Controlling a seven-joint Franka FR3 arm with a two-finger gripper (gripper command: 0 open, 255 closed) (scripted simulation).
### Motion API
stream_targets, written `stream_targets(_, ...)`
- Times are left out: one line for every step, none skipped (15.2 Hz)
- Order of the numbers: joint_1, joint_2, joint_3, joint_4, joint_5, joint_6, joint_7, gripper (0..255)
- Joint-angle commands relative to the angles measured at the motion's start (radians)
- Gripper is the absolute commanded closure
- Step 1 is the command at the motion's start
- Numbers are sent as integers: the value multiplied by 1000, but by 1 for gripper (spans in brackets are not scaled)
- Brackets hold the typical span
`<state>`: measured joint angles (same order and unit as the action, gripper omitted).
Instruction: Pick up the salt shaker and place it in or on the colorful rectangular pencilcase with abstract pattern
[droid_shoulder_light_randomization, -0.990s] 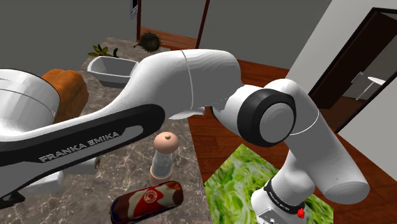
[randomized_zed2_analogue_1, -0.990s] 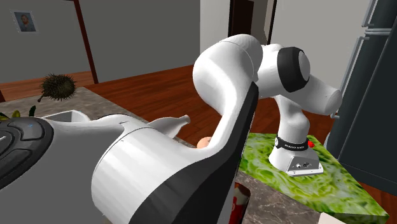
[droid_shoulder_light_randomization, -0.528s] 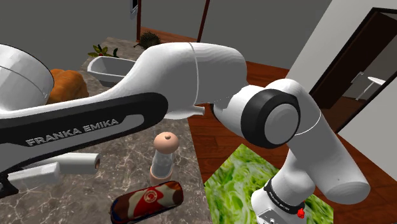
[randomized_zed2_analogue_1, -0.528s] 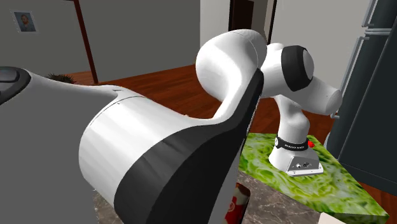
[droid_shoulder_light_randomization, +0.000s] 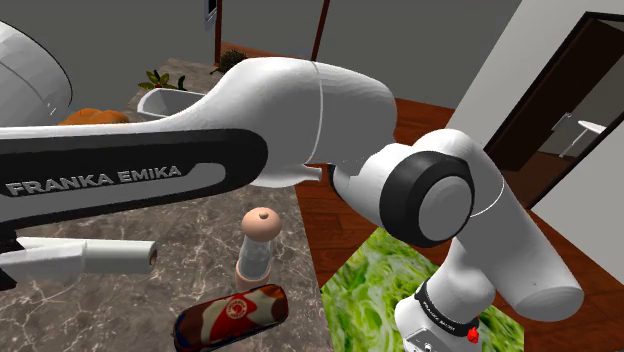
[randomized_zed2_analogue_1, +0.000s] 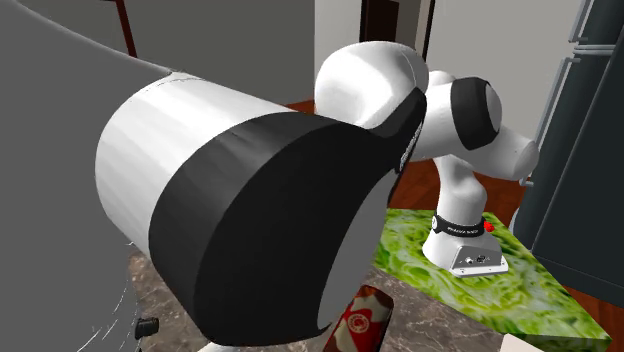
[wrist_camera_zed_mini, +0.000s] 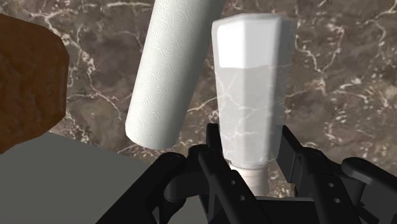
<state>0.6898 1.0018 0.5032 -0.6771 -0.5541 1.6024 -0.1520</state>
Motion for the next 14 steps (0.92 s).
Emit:
stream_targets(14,8,-3,47,1,-35,-11,255)
stream_targets(29,24,-8,95,0,-60,-22,255)
stream_targets(37,33,-11,120,0,-73,-28,255)
stream_targets(-63,-106,45,-162,-1,31,34,255)
stream_targets(-114,-186,65,-313,12,87,63,255)
stream_targets(-154,-252,80,-431,27,131,82,255)
stream_targets(-189,-309,94,-531,40,168,97,255)
stream_targets(-220,-362,108,-620,54,201,109,255)
stream_targets(-250,-412,121,-701,70,232,117,255)
stream_targets(-224,-363,108,-616,57,198,103,255)
stream_targets(-223,-363,107,-616,57,198,103,0)
stream_targets(-343,-427,153,-778,122,386,47,0)
stream_targets(-454,-462,202,-905,189,558,-28,0)
stream_targets(-558,-470,254,-1005,261,715,-122,0)
